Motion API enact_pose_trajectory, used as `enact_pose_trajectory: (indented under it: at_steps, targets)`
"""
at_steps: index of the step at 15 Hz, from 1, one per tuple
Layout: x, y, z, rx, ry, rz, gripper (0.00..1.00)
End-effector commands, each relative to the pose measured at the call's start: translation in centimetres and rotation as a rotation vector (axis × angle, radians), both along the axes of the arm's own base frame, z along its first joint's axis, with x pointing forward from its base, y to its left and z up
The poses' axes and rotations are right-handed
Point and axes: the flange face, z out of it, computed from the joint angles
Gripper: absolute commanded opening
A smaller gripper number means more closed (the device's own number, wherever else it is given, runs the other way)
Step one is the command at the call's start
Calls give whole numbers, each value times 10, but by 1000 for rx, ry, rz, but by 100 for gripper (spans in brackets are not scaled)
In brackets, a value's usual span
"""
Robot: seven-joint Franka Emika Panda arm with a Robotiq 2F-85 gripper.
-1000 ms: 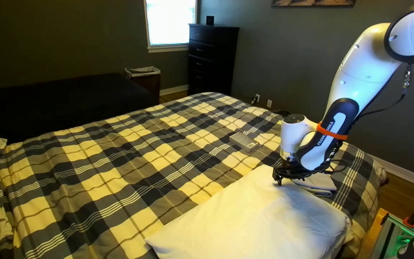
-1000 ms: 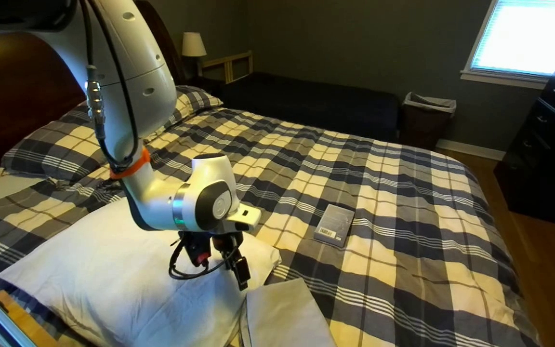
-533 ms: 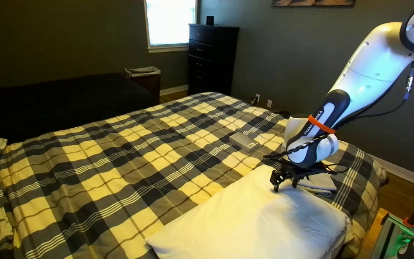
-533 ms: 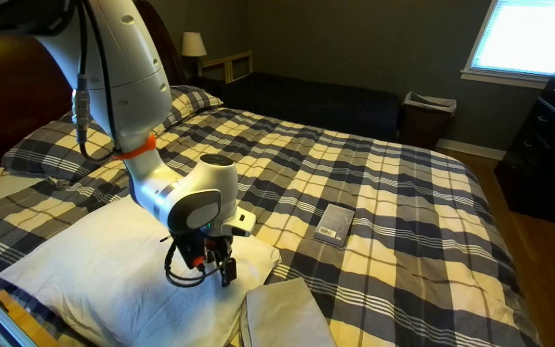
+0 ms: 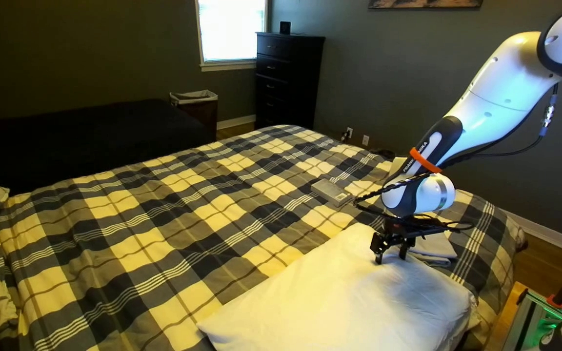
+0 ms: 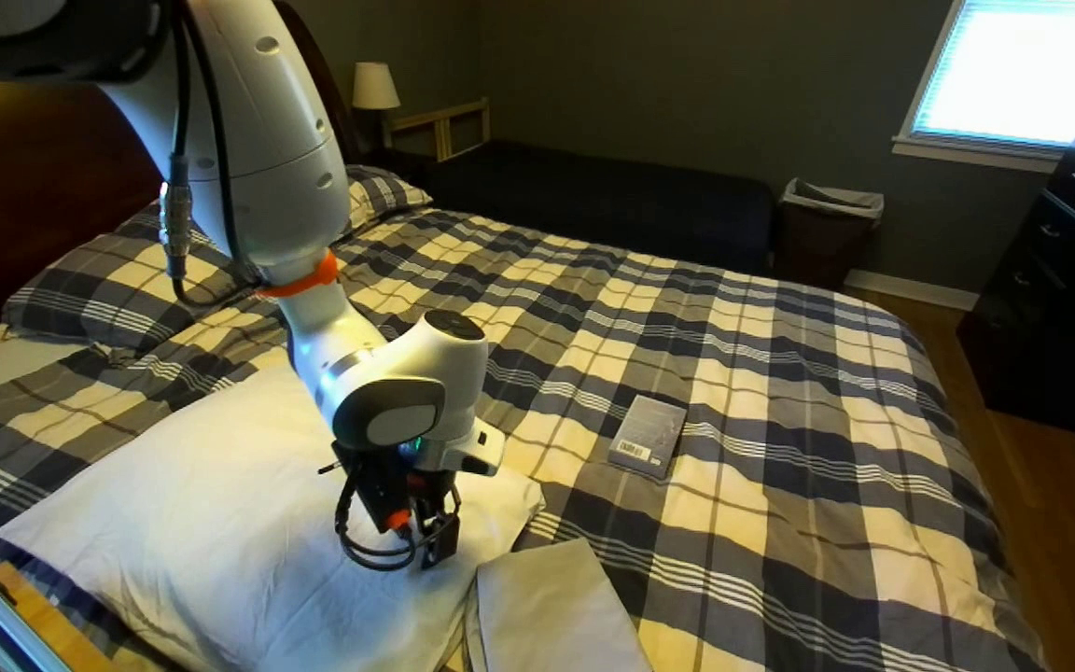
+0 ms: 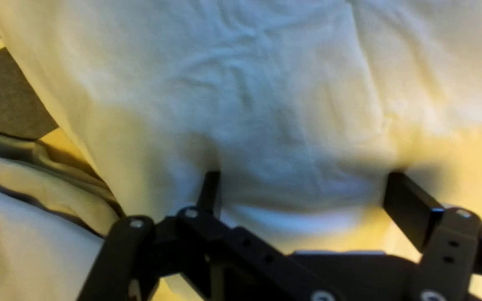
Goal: Remove the pillow case covers from the pillow, put them on the bed and then cover them with the pillow
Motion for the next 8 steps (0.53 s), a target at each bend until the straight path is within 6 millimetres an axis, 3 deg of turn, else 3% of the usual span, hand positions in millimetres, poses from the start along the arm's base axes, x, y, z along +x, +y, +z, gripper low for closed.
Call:
enact_pose_trajectory:
  at_steps: [1, 3, 5, 8]
  targets:
    - [1, -9, -19, 6, 46, 5, 100]
    - [2, -10, -26, 5, 54, 8, 100]
    - [3, -9, -34, 9, 59, 9, 73]
    - [7, -9, -37, 9, 61, 8, 50]
